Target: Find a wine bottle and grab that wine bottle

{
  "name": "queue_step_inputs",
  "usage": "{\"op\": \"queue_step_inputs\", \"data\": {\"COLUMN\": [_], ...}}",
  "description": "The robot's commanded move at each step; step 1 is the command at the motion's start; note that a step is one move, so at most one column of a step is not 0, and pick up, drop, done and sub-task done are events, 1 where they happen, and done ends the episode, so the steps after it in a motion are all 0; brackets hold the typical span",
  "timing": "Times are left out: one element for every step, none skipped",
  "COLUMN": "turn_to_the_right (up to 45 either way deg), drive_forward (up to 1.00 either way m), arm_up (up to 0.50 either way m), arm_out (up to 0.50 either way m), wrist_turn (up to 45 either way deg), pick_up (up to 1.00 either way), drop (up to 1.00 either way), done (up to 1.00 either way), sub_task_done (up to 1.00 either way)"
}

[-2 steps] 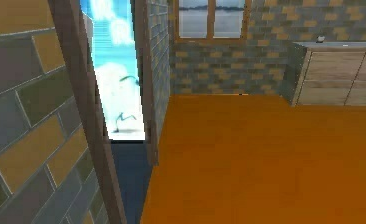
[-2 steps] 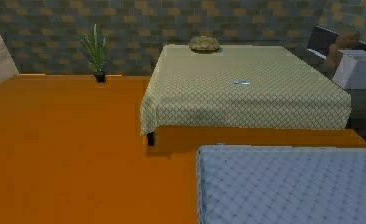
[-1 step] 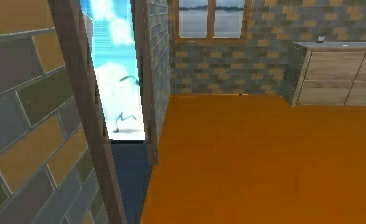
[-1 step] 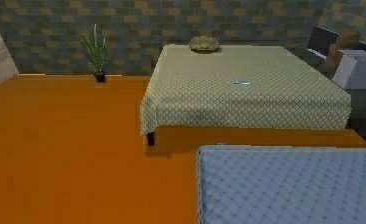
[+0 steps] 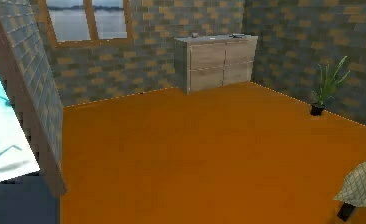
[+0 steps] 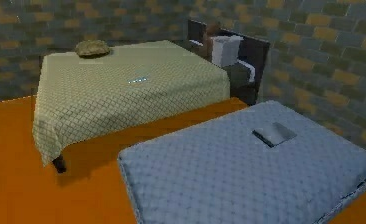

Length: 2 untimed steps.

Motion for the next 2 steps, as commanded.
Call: {"op": "queue_step_inputs", "data": {"turn_to_the_right": [0.0, -39.0], "drive_forward": [0.5, 0.0], "arm_up": [0.0, 0.0], "arm_out": [0.0, 0.0], "wrist_turn": [0.0, 0.0], "pick_up": [0.0, 0.0], "drop": [0.0, 0.0], "done": [0.0, 0.0], "sub_task_done": [0.0, 0.0]}}
